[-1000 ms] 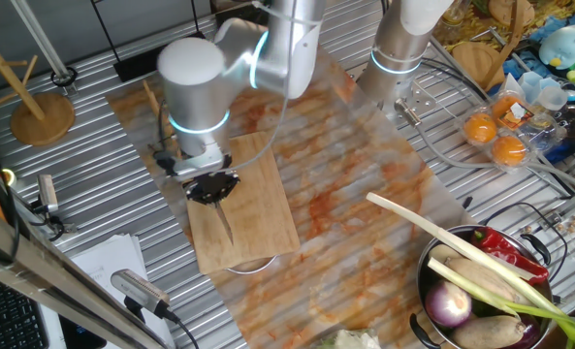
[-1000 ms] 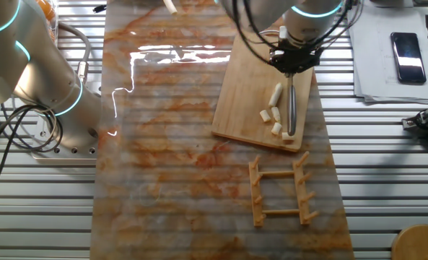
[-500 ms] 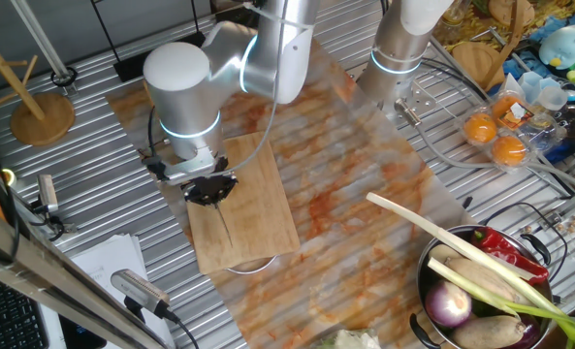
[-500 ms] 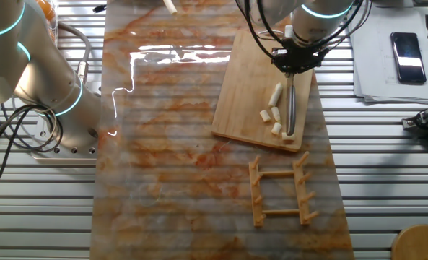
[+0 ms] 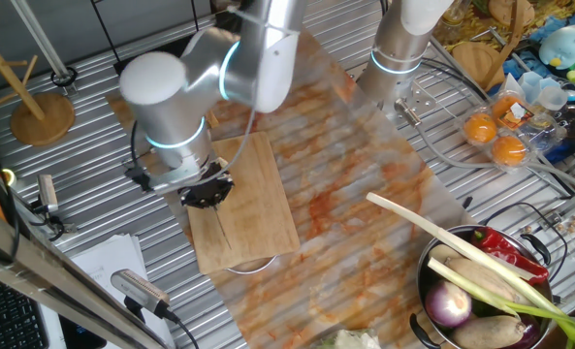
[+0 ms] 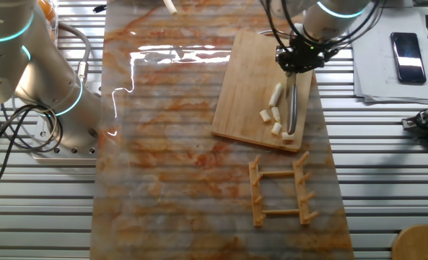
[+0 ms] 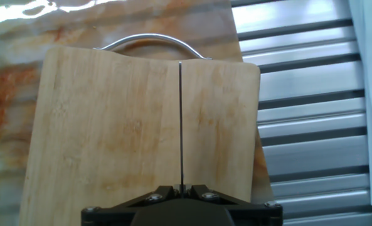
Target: Chop the scallions
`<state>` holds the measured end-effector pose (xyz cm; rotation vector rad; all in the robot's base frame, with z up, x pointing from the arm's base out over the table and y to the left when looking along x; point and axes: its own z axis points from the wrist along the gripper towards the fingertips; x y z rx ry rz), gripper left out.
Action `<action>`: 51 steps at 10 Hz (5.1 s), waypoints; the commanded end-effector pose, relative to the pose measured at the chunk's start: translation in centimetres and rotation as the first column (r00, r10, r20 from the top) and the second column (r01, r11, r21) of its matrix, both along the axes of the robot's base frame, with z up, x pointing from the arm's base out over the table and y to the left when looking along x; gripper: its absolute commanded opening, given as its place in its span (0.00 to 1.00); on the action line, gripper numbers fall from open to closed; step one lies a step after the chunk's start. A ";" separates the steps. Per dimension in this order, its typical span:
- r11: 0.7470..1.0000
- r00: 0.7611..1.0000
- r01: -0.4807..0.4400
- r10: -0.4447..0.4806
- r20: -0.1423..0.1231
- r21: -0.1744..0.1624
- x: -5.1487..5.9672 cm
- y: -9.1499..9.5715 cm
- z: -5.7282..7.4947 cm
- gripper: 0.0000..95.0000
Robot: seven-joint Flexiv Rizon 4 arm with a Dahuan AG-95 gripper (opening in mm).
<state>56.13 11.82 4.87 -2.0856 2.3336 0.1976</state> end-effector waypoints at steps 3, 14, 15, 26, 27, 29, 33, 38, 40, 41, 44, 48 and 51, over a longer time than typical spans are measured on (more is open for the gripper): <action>1.000 1.000 0.000 0.001 -0.015 0.027 -0.2 0.1 0.1 0.00; 0.997 0.996 0.037 -0.031 -0.085 0.075 -1.3 2.1 0.6 0.00; 0.997 0.995 0.038 -0.031 -0.099 0.073 -1.3 2.2 0.7 0.00; 0.990 0.988 0.139 -0.135 -0.077 0.041 -1.8 1.2 2.9 0.00; 0.981 0.979 0.192 -0.190 -0.079 0.017 -2.0 0.6 3.8 0.00; 0.943 0.942 0.326 -0.330 -0.064 -0.058 -2.3 -0.5 5.2 0.00; 0.910 0.913 0.399 -0.405 -0.038 -0.115 -2.2 -3.0 6.1 0.00; 0.829 0.840 0.527 -0.541 -0.030 -0.187 -1.9 -3.8 5.8 0.00; 0.788 0.800 0.587 -0.599 -0.012 -0.185 -2.4 -4.9 5.4 0.00; 0.783 0.797 0.596 -0.604 0.007 -0.178 -2.8 -5.5 5.1 0.00; 0.778 0.788 0.614 -0.615 0.040 -0.136 -4.1 -7.3 4.0 0.00; 0.750 0.762 0.645 -0.647 0.041 -0.145 -4.5 -6.9 3.1 0.00; 0.725 0.739 0.671 -0.671 0.059 -0.157 -4.5 -6.6 2.7 0.00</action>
